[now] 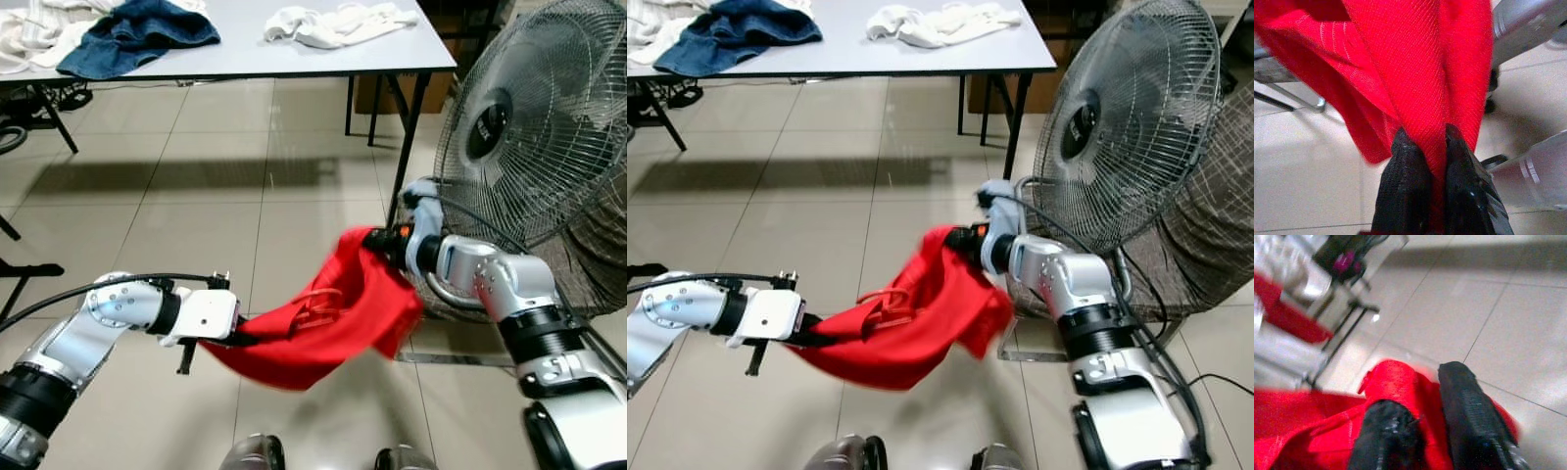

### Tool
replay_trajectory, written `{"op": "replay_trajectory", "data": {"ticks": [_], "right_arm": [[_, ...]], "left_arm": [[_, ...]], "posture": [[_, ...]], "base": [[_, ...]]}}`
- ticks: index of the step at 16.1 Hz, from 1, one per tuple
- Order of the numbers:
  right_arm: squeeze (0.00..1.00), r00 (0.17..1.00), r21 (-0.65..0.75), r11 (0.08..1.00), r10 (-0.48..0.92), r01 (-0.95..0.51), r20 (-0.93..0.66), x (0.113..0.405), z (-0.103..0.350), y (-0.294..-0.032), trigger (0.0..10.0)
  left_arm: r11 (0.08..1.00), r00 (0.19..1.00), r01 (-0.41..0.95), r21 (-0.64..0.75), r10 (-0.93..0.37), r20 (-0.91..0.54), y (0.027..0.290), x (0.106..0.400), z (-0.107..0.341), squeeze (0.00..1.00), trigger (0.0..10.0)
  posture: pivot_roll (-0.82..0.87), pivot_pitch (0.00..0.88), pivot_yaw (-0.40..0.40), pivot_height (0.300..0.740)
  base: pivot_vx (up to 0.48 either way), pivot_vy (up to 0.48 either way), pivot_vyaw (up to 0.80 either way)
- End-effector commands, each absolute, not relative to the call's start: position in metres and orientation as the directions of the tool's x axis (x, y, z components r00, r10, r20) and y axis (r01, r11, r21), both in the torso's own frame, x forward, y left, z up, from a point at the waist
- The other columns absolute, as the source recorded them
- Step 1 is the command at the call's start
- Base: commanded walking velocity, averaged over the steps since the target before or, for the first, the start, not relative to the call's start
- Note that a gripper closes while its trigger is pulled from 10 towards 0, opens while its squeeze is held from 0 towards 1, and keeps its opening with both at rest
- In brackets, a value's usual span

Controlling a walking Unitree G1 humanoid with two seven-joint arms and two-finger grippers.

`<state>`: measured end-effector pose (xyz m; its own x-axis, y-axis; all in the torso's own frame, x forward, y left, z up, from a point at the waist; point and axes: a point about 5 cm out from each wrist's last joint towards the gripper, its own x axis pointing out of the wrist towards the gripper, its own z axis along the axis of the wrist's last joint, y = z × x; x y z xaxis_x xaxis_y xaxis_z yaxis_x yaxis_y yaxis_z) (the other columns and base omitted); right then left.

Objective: Hang hanger

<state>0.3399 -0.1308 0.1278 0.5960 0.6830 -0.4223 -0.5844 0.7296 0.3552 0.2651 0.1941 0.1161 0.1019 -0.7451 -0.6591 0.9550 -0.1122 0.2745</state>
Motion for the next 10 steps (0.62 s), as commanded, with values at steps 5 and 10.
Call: {"op": "replay_trajectory", "data": {"ticks": [5, 10], "right_arm": [[1.00, 0.321, 0.322, 0.437, 0.878, -0.840, -0.355, 0.322, 0.148, -0.137, 10.0], [1.00, 0.291, 0.035, 0.453, 0.628, -0.891, -0.722, 0.321, 0.123, -0.170, 10.0]], "left_arm": [[-0.129, 0.014, 0.974, 0.184, -0.780, -0.625, 0.192, 0.257, 0.121, 0.00, 0.0], [-0.094, -0.003, 0.990, 0.106, -0.762, -0.648, 0.202, 0.258, 0.122, 0.00, 0.0]], "posture": [[-0.06, 0.075, 0.039, 0.740], [-0.07, 0.075, 0.042, 0.740]], "base": [[0.000, 0.000, 0.00], [0.000, 0.000, 0.00]]}}
